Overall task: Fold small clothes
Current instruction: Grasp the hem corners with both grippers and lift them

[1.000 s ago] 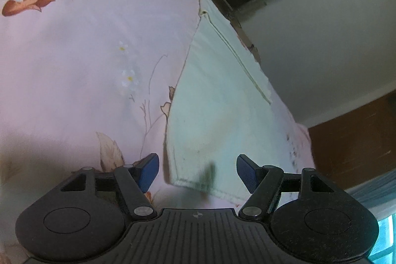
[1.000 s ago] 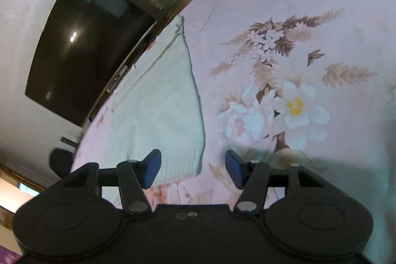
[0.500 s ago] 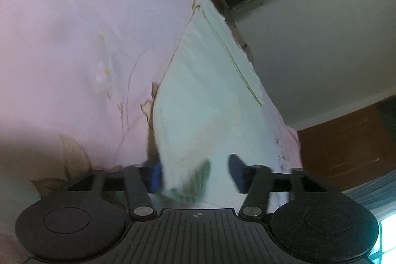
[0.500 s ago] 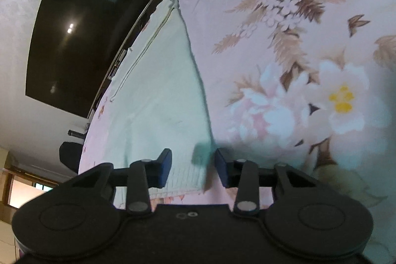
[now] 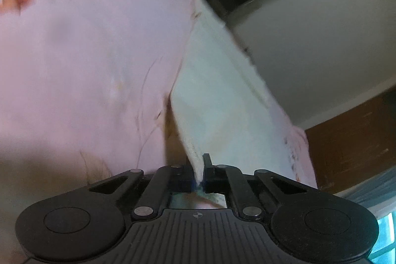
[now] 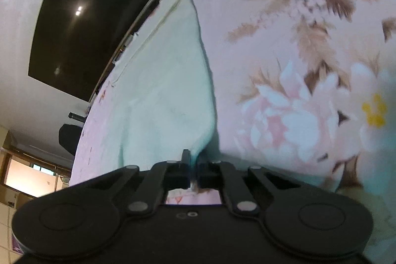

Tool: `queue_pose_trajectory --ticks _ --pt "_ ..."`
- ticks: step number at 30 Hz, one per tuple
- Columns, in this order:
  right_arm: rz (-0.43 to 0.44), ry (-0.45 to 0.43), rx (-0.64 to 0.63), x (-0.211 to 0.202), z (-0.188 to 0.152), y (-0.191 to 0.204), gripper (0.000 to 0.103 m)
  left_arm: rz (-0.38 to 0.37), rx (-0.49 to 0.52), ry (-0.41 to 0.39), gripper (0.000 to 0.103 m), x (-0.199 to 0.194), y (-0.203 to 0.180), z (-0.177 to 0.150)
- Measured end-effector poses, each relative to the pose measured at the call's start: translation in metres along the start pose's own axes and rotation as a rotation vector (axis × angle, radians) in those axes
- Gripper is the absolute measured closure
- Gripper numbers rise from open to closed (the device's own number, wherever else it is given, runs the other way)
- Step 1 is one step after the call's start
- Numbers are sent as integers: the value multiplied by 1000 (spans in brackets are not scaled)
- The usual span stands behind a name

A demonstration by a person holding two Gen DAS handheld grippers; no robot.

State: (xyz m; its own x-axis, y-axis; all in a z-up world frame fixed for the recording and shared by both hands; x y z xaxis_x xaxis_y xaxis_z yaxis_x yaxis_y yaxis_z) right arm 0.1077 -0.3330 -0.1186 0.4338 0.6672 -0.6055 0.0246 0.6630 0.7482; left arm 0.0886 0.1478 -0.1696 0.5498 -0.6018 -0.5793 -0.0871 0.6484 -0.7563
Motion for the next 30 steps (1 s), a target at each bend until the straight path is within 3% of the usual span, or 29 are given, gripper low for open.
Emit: queue_pose_trajectory --ticks 4,6,7,17,24,30 --pt "53 -31 -64 -20 -6 9 99 48 1 39 98 7 15 -4" --pt "-8 26 -22 -5 -9 -9 99 14 -30 22 98 8 20 -2" --pt "8 26 -2 0 -11 -15 99 17 -32 22 99 9 18 -1" --pt "-23 -38 -39 -5 -7 -1 98 0 -14 14 99 6 9 7" --pt "-63 -90 -177 -17 24 34 98 -67 61 -63 99 -5 -29 55" --pt "-70 -161 -281 -26 79 80 98 -112 126 -117 99 -1 -66 117"
Point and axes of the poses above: each gripper's, at about its wrist camera, not at the fingertips, and x roughly the way its jaws point, y to its left, z to its top, the point moved 4 cm from there along x, roughly the way its jaws point, and after that the axes turned 14 degrees about y, right-handed, at the moved point
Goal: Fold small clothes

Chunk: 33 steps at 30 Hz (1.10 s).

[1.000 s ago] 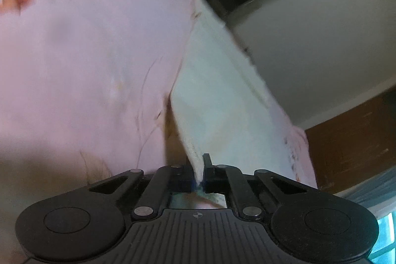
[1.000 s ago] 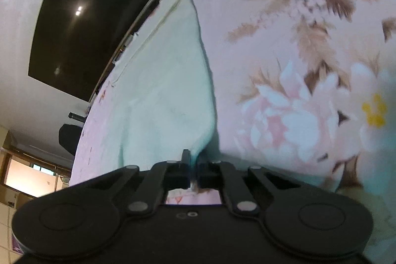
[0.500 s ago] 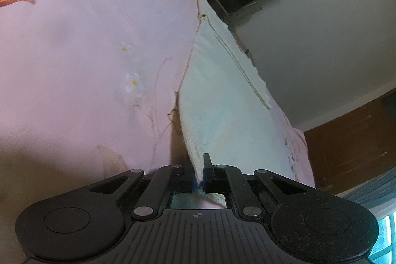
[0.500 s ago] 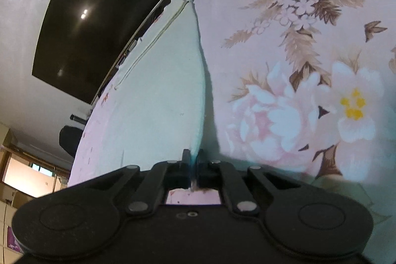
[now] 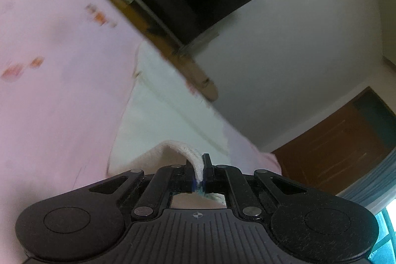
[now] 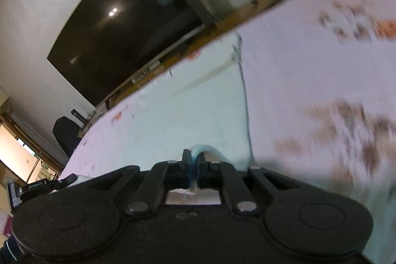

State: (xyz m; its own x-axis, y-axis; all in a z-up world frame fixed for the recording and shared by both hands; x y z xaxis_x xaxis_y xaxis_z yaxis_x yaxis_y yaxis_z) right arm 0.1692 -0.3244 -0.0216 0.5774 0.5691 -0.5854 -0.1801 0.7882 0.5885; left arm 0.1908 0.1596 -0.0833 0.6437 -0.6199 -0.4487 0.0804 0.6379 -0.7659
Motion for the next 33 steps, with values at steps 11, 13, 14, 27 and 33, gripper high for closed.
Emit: queue_pose_trajectory --ticks 11,13,14,27,33 --pt "5 -99 -23 40 131 7 98 30 99 -36 99 64 -30 129" --pt "-4 -105 -23 55 151 4 98 40 103 -28 99 76 -28 142" --pt "-11 -103 -21 65 160 2 98 45 104 -24 98 83 -26 148" --pt "-63 -14 30 162 223 -41 98 110 105 72 99 184 21 216" --pt "-73 33 93 208 236 -71 98 135 99 127 98 222 42 231"
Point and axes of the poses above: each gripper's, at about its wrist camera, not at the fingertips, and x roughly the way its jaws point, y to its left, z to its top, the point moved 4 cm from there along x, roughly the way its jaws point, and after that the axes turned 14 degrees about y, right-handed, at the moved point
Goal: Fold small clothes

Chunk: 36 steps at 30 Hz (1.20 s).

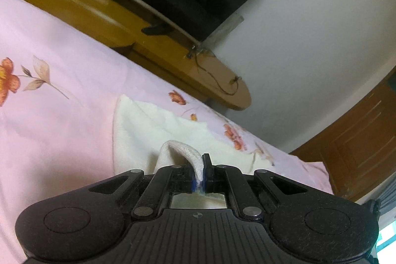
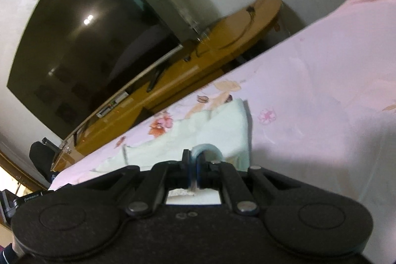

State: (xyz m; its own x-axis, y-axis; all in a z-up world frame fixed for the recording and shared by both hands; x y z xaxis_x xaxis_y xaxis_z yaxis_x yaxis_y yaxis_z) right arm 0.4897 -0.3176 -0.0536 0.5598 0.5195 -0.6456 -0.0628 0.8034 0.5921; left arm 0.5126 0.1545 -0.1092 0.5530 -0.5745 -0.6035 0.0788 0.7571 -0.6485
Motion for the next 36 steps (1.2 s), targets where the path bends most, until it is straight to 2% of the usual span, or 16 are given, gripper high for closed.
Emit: queue_pose_trajectory --ticks 4,6,8,9,11,13,15,16,17,20,24,27,29,33,35,36 --pt "8 18 29 23 10 -12 97 -37 -39 30 98 15 12 7" --pt "21 23 30 30 12 -16 90 -78 -51 30 98 19 17 7" --pt "45 6 38 32 14 -20 75 -83 -49 38 97 24 20 8" --pt "56 3 47 34 16 -22 75 -88 -47 40 93 27 21 8" --pt "69 -1 69 36 18 -26 75 -100 -40 32 59 29 22 8" --pt "91 -11 83 36 19 -30 73 -110 -30 -12 38 25 18 11" --pt "112 -39 86 31 22 -32 66 -108 1 -49 33 17 11 14" --pt "124 -66 91 27 25 -33 58 -82 31 -63 33 13 6 16" --pt "126 -98 95 21 27 -34 57 -49 58 -57 35 12 4 18" --pt "99 -132 46 7 34 -35 63 53 157 -35 42 11 -1 26" --pt "24 -75 -80 9 39 -24 68 125 261 18 46 19 -7 36" --pt "-28 -30 -169 18 41 -13 71 161 297 57 55 26 -9 42" --pt "-45 14 -201 29 41 -8 71 198 317 80 56 28 -9 43" --pt "-89 102 -284 49 34 -3 74 209 352 108 58 34 -13 41" --pt "-134 110 -321 52 30 -1 90 205 351 103 90 35 -13 42" --pt "-145 96 -336 52 29 1 93 191 342 99 100 35 -12 42"
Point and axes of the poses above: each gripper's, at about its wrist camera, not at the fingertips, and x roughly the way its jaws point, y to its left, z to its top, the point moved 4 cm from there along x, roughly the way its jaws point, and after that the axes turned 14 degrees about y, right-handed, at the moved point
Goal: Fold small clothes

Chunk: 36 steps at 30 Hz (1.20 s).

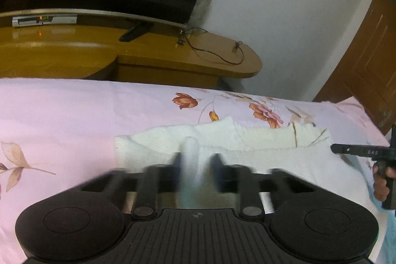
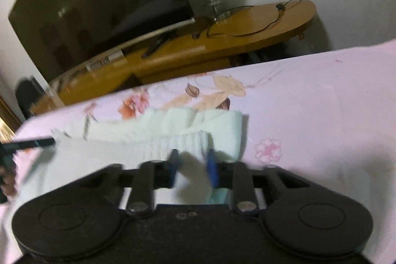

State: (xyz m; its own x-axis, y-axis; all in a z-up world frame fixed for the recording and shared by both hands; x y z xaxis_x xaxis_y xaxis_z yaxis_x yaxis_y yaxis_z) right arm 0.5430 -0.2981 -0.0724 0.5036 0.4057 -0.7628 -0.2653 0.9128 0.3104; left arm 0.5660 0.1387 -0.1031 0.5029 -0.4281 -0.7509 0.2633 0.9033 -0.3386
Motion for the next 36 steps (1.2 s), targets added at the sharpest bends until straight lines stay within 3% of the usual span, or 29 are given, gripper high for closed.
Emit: queue_pose_trajectory --ticks 1,4,8,11,13,15,16,18,19,20,21,23,24,28,30,32,34,36 --pt "-6 -12 -6 -1 0 1 98 -15 -7 -19 100 -1 1 0" --pt "-26 -84 -42 -11 1 5 99 -46 -8 -133 100 -16 1 0" --pt "-41 -196 -64 -28 9 10 99 -22 -42 -222 100 -25 9 4" --pt "-74 -207 -57 -24 17 8 99 38 -60 -170 100 -11 15 6" --pt "-126 -163 -42 -9 19 2 99 81 -83 -55 99 11 22 4" --pt "-172 -68 -34 15 19 -3 99 79 -97 -70 96 13 24 4" --pt "-187 -65 -43 19 17 -2 98 69 -119 -68 94 10 25 5" --pt "-190 -72 -25 15 20 0 93 123 -144 -103 75 -3 27 5" --pt "-200 -91 -20 10 22 1 76 177 -145 -143 60 -16 24 4" --pt "-222 -134 -36 0 22 7 74 212 -129 -181 45 -26 17 1" --pt "-216 -166 -69 -8 22 16 74 254 -70 -206 41 -33 0 3" --pt "-156 -161 -139 -12 22 40 77 225 83 -169 41 -27 -46 7" --pt "-139 -143 -174 -6 22 54 77 208 110 -148 41 -21 -63 7" --pt "-71 -30 -257 31 23 109 82 117 115 -55 41 16 -117 2" --pt "-49 -6 -282 43 21 126 83 119 116 -15 41 30 -124 -7" --pt "-54 48 -316 55 16 131 83 174 145 4 41 39 -121 -17" --pt "-97 39 -352 53 13 124 83 215 171 -29 41 36 -104 -23" --pt "-200 19 -304 39 13 96 83 220 167 -50 41 23 -84 -28"
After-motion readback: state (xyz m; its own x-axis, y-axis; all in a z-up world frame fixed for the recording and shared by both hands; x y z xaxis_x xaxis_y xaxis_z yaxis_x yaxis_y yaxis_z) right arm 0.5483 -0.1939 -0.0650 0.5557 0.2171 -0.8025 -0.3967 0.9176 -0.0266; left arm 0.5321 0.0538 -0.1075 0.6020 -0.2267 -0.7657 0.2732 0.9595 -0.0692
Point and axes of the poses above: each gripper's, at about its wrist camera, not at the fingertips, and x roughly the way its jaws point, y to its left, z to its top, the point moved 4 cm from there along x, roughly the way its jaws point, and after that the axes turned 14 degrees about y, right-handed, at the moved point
